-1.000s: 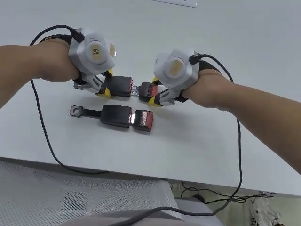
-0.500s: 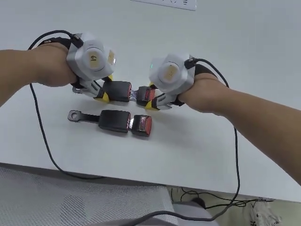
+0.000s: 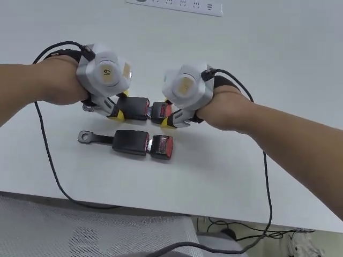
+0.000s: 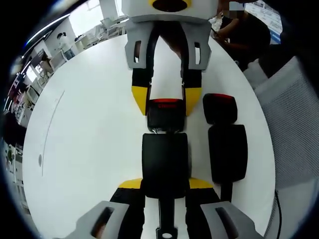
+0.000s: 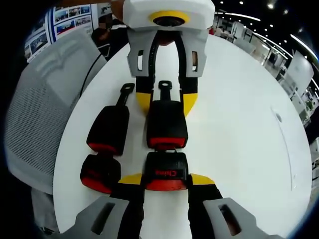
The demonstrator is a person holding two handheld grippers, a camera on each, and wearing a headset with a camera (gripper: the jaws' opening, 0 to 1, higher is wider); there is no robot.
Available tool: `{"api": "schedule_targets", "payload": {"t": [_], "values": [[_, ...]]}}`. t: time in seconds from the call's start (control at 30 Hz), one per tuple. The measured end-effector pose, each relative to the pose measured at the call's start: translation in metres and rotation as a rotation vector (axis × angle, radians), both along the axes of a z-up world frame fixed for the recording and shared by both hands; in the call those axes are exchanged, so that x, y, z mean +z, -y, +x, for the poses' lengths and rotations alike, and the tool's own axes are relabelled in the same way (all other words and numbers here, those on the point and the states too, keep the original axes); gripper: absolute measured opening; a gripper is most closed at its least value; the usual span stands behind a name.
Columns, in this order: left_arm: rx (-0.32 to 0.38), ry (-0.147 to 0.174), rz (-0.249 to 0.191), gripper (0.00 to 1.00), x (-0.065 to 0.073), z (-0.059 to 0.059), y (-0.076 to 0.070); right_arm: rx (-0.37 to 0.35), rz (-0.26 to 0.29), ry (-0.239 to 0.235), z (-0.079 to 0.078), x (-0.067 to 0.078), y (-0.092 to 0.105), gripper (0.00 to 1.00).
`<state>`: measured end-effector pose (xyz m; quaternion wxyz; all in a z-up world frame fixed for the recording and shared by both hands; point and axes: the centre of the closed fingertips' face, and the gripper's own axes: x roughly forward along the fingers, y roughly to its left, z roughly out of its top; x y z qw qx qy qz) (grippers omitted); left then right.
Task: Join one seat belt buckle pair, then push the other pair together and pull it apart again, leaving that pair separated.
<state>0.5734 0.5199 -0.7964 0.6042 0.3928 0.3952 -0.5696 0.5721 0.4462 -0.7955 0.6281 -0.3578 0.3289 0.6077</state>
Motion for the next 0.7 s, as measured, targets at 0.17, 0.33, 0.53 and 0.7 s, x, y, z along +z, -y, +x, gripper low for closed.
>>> {"api": "schedule_targets", "payload": {"t": [0.17,0.33,0.53,0.7], "values": [[0.002,0.003,0.001,0.30,-0.0001,-0.0009,0.0000,-0.001,-0.009,-0.004,0.0011,-0.0001,-0.0008,0.29],[0.013,0.004,-0.014,0.30,-0.0002,-0.0013,-0.0008,-0.004,-0.012,-0.003,0.0020,-0.0014,-0.0026,0.29],[0.014,0.000,-0.007,0.31,-0.0007,-0.0012,-0.0005,-0.002,-0.012,0.002,0.0024,-0.0020,-0.0022,0.29],[0.024,0.002,-0.021,0.31,-0.0002,-0.0011,-0.0002,0.004,-0.013,0.008,0.0016,-0.0015,-0.0008,0.29]]}}
